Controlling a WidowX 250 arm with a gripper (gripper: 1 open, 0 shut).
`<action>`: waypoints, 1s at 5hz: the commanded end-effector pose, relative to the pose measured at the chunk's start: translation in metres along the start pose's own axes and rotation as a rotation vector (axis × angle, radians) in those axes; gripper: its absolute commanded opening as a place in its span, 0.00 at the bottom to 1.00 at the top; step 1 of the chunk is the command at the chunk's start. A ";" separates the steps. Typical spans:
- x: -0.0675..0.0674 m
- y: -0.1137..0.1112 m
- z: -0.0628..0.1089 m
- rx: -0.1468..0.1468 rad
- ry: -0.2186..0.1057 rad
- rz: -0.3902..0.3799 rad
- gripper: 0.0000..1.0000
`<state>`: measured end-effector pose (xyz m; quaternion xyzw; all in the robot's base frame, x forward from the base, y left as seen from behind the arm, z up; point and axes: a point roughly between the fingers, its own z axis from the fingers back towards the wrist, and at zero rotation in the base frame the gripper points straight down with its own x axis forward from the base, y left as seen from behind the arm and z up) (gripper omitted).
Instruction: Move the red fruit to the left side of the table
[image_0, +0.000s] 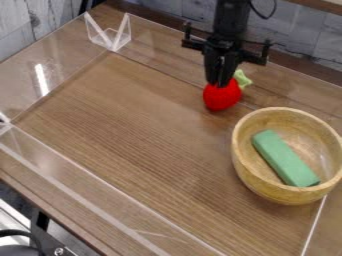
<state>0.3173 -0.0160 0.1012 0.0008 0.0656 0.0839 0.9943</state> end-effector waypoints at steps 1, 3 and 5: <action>0.011 0.003 0.037 -0.026 -0.071 0.057 0.00; 0.015 -0.005 0.020 -0.037 -0.073 0.090 0.00; 0.010 0.013 0.039 -0.058 -0.089 -0.043 0.00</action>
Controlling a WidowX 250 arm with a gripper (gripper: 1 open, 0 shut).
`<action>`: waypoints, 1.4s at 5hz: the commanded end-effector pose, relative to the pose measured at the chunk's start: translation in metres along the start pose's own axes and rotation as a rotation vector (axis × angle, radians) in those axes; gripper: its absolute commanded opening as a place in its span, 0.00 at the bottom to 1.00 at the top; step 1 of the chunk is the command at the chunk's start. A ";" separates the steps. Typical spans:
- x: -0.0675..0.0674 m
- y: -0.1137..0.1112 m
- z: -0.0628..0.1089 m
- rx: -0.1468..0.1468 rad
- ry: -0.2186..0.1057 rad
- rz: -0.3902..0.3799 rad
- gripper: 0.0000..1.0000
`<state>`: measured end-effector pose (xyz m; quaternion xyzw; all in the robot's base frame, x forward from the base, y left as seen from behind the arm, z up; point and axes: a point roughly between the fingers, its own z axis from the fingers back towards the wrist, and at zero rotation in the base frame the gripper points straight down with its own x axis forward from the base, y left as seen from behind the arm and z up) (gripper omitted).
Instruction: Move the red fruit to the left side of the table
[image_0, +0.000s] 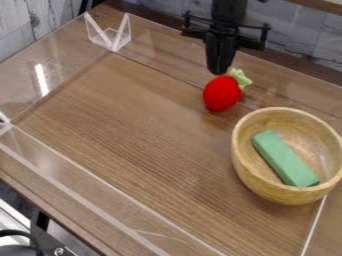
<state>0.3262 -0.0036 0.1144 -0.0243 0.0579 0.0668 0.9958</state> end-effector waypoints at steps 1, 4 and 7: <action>-0.005 0.011 0.040 -0.013 -0.083 -0.075 0.00; 0.001 -0.017 -0.006 0.015 -0.027 -0.060 1.00; 0.014 0.012 -0.008 -0.001 -0.057 -0.038 0.00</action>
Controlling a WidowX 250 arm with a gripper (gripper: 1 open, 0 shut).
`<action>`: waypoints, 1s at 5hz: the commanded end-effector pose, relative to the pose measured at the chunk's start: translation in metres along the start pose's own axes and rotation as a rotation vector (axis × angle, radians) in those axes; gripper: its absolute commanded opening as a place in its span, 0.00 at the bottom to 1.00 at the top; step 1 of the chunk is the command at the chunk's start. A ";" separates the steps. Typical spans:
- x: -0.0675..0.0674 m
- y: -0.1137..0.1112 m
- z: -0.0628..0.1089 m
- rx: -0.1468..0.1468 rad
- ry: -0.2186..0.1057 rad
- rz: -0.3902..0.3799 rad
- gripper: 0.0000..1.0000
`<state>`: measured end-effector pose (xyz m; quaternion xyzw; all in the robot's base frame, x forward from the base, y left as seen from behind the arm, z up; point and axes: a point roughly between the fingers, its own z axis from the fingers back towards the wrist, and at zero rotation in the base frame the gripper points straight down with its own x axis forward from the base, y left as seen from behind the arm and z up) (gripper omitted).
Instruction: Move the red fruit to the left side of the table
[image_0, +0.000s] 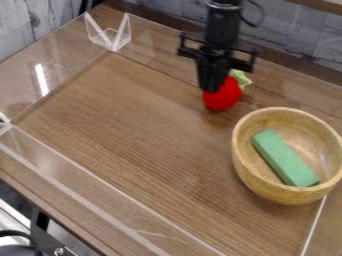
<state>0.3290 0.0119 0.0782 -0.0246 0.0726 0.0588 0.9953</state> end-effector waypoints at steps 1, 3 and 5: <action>0.009 0.010 0.039 -0.016 -0.109 -0.043 0.00; 0.012 0.006 0.064 -0.030 -0.129 -0.076 0.00; 0.008 -0.008 0.056 -0.007 -0.092 -0.076 1.00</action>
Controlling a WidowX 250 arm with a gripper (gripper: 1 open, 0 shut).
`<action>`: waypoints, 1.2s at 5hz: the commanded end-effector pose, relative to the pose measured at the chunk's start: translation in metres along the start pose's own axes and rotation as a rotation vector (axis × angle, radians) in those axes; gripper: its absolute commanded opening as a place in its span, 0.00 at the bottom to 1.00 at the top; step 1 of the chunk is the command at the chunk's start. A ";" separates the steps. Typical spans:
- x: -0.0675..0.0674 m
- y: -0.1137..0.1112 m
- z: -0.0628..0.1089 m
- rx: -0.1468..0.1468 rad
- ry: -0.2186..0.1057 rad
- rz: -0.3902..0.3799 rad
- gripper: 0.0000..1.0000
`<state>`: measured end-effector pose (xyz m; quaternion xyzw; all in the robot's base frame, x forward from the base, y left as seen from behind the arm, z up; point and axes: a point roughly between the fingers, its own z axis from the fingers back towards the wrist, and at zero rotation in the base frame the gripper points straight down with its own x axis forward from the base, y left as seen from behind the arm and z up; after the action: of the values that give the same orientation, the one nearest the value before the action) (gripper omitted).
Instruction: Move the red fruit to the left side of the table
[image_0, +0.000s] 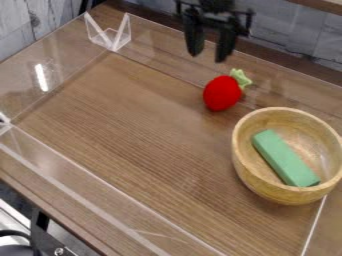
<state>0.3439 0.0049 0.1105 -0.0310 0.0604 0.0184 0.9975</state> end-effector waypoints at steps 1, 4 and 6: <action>-0.007 -0.011 0.014 0.012 -0.051 0.011 1.00; 0.009 -0.005 -0.023 0.031 0.002 -0.048 1.00; 0.008 0.019 -0.035 0.036 0.008 -0.083 0.00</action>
<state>0.3427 0.0189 0.0619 -0.0192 0.0836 -0.0203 0.9961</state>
